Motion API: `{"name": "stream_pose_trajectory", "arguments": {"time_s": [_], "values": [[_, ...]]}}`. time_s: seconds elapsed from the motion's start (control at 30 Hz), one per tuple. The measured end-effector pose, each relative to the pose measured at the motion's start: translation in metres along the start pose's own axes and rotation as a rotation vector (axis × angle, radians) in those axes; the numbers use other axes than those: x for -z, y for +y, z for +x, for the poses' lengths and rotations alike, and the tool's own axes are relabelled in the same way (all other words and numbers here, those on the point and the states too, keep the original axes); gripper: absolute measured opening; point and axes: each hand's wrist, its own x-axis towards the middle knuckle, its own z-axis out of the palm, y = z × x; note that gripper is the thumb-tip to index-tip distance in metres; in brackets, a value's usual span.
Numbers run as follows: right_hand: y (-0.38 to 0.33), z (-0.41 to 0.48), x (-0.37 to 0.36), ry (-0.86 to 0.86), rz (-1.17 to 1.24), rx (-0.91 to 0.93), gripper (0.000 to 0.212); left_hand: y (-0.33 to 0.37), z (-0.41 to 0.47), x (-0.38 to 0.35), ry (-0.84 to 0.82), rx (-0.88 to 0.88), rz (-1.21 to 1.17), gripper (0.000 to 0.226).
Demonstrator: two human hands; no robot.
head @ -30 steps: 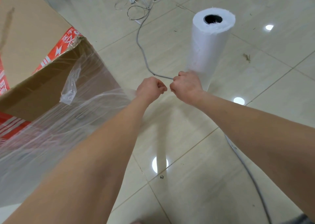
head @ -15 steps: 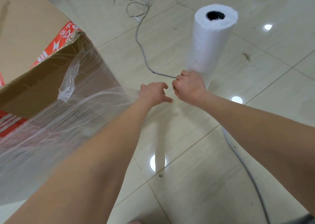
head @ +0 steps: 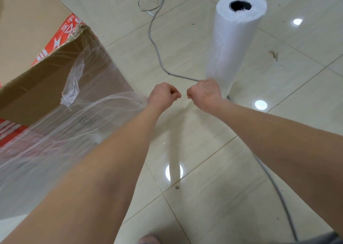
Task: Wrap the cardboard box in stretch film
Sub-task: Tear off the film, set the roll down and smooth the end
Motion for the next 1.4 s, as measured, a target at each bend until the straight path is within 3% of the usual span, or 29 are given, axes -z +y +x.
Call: {"name": "stream_pose_trajectory", "arguments": {"time_s": [0.2,0.3,0.4,0.5,0.63,0.87,0.97,1.07,1.2,1.4], "values": [[0.007,-0.007,-0.006,0.027,0.081,-0.04,0.039,-0.013,0.006,0.003,0.127,0.14,0.045,0.018],[0.009,-0.008,-0.007,0.039,0.135,-0.08,0.036,-0.013,0.004,0.002,0.044,0.063,0.079,0.021],[0.011,-0.009,-0.009,0.077,0.178,-0.073,0.031,-0.007,-0.001,-0.004,-0.14,-0.055,-0.012,0.04],[0.015,-0.011,-0.01,0.101,0.201,-0.067,0.029,-0.001,-0.002,-0.013,-0.229,-0.079,0.063,0.055],[0.017,-0.01,-0.012,0.086,0.206,-0.078,0.03,0.002,0.001,-0.017,-0.111,-0.042,0.124,0.012],[0.004,-0.003,-0.011,-0.138,-0.075,0.058,0.04,0.004,-0.003,-0.017,-0.116,-0.091,0.067,0.019],[0.003,-0.001,-0.009,-0.141,-0.109,0.044,0.029,0.007,-0.004,-0.021,-0.124,-0.111,0.104,0.016],[0.001,0.0,-0.005,-0.129,-0.059,0.021,0.027,0.013,-0.001,-0.025,-0.174,-0.106,0.16,0.031],[0.001,0.0,-0.007,-0.125,-0.075,0.056,0.028,0.018,0.003,-0.03,-0.122,-0.062,0.208,0.017],[0.006,0.001,-0.009,-0.115,-0.152,0.149,0.031,0.012,0.009,-0.023,-0.051,0.056,0.169,0.016]]}}
